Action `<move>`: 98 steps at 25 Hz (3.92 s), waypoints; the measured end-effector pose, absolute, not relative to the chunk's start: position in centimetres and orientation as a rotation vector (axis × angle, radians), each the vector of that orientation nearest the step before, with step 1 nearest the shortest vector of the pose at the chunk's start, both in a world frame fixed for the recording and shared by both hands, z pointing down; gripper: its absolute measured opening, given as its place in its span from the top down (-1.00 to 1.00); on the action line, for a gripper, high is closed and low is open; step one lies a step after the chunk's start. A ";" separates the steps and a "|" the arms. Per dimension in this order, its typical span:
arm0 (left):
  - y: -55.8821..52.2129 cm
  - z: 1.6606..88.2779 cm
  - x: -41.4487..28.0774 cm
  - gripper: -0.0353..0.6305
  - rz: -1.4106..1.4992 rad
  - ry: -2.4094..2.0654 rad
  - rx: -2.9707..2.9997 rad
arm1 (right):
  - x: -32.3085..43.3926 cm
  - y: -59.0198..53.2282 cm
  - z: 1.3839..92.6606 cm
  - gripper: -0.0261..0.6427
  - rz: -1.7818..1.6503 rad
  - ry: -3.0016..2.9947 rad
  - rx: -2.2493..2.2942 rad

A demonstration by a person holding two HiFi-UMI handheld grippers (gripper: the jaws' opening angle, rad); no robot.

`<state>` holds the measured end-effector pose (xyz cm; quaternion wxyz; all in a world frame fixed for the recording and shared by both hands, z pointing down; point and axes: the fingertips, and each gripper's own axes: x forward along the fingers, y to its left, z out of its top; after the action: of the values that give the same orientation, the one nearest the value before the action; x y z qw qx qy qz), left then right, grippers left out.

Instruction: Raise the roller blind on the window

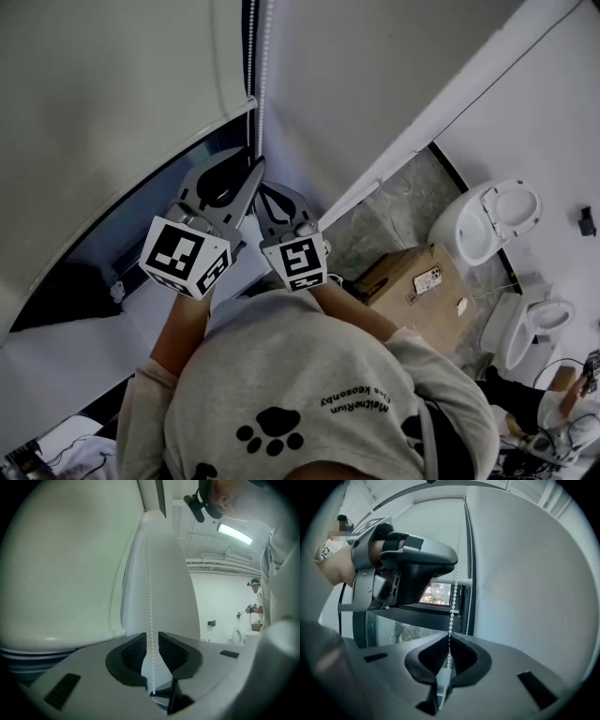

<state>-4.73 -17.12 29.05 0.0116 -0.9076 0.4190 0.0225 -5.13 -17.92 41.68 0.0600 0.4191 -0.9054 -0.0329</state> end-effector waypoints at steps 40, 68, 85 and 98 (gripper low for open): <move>-18.7 26.5 -4.2 0.87 0.022 1.179 -2.859 | -5.5 -17.8 45.4 0.88 -0.041 -2.681 1.204; -17.8 37.5 -4.1 0.88 0.011 1.260 -2.978 | -4.2 -16.2 56.3 0.88 0.114 -2.536 0.969; -17.5 40.5 -3.8 0.87 -0.020 1.292 -3.027 | -3.7 -15.7 55.3 0.54 0.150 -2.559 0.934; -17.7 40.5 -4.5 0.87 0.014 1.301 -3.023 | -2.5 -15.5 37.7 0.52 0.036 -2.802 1.162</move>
<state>-4.51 -17.68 40.54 -0.0746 -0.9159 0.3944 0.0041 -2.51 -15.53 37.73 0.0540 0.3825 -0.9223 0.0117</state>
